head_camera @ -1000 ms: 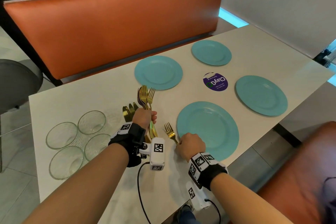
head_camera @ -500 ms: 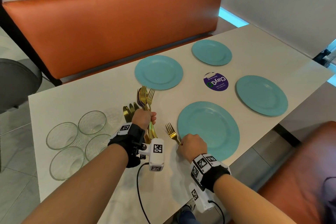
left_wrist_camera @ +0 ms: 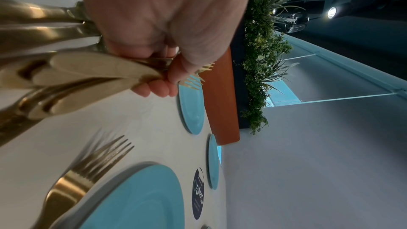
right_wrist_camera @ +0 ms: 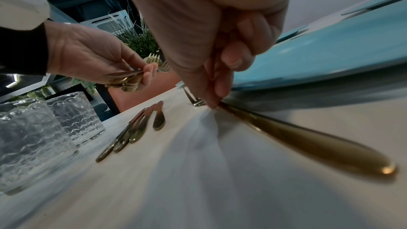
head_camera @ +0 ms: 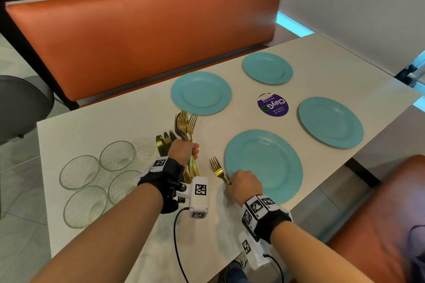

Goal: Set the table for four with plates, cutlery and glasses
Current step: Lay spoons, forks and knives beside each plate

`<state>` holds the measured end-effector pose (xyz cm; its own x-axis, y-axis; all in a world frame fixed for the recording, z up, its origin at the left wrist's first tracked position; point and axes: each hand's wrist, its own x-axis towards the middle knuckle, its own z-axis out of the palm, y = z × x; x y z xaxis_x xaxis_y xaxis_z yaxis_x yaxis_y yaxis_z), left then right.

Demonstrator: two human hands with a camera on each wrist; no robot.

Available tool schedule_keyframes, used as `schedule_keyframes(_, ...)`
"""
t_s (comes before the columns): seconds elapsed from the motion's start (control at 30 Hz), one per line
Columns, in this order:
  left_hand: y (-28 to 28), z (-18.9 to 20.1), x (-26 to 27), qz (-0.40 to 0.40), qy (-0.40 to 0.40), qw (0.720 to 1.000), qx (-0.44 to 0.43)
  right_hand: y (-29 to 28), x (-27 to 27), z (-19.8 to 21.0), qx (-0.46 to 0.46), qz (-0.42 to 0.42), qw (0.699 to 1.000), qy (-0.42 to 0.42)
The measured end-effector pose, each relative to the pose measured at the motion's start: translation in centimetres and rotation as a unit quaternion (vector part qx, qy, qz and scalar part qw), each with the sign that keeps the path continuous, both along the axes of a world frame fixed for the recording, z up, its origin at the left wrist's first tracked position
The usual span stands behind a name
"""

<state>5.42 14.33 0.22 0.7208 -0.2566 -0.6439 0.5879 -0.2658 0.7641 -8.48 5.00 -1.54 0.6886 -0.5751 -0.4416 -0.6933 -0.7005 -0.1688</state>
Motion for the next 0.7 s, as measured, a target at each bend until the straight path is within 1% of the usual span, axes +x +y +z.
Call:
schedule_keyframes(0.13,0.1,0.0,-0.1,-0.003,-0.003,1.000,-0.006,-0.2,0.0,0.5,0.021,0.001,1.000,-0.005)
schedule_keyframes(0.2,0.1,0.3,-0.1,-0.010,0.003,1.000,-0.020,-1.4,-0.1,1.5,0.051,-0.008,0.997,-0.050)
schedule_keyframes(0.3,0.2,0.8,-0.2,-0.013,0.014,0.999,-0.049,-5.0,0.0,3.9,0.118,-0.032,0.984,-0.131)
schedule_keyframes(0.43,-0.6,1.5,-1.2,-0.058,-0.005,0.995,-0.077,-8.7,0.1,6.6,0.125,-0.079,0.970,-0.194)
schedule_keyframes(0.53,-1.7,2.1,-2.5,-0.108,-0.006,0.989,-0.101,-8.9,0.3,7.1,0.170,-0.097,0.963,-0.187)
schedule_keyframes(0.6,-2.6,2.4,-3.5,-0.136,-0.001,0.984,-0.118,-8.3,0.5,7.0,0.195,-0.097,0.961,-0.172)
schedule_keyframes(0.7,-3.7,2.7,-4.5,-0.170,0.005,0.976,-0.135,-7.6,0.9,6.6,0.221,-0.091,0.955,-0.175)
